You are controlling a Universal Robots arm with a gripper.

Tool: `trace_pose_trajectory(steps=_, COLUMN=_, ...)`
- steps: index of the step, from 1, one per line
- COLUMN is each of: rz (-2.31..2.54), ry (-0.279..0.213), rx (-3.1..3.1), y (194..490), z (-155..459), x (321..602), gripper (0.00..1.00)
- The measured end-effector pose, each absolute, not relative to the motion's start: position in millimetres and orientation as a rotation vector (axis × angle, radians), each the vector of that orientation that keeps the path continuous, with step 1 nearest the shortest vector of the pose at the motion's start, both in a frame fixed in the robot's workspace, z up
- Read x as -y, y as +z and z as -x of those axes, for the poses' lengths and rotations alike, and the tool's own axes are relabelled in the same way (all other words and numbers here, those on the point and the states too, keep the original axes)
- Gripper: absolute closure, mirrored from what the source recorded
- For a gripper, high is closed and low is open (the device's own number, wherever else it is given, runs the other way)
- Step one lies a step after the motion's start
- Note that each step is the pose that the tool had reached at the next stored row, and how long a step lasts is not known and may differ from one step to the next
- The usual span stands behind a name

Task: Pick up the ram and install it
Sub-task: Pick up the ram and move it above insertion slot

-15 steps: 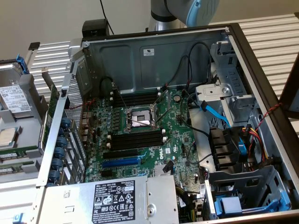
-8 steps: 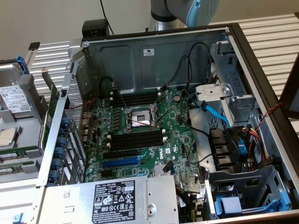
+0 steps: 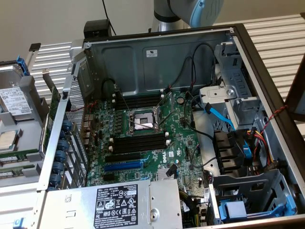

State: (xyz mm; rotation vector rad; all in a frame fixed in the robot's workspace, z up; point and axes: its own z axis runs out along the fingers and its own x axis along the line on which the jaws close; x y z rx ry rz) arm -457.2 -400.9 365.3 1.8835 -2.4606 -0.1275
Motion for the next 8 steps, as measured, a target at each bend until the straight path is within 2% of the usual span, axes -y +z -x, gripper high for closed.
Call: trace_pose_trajectory(steps=8, rz=-2.054, ry=-0.122, rx=2.313, y=364.8, z=457.2, x=400.9, gripper=0.89)
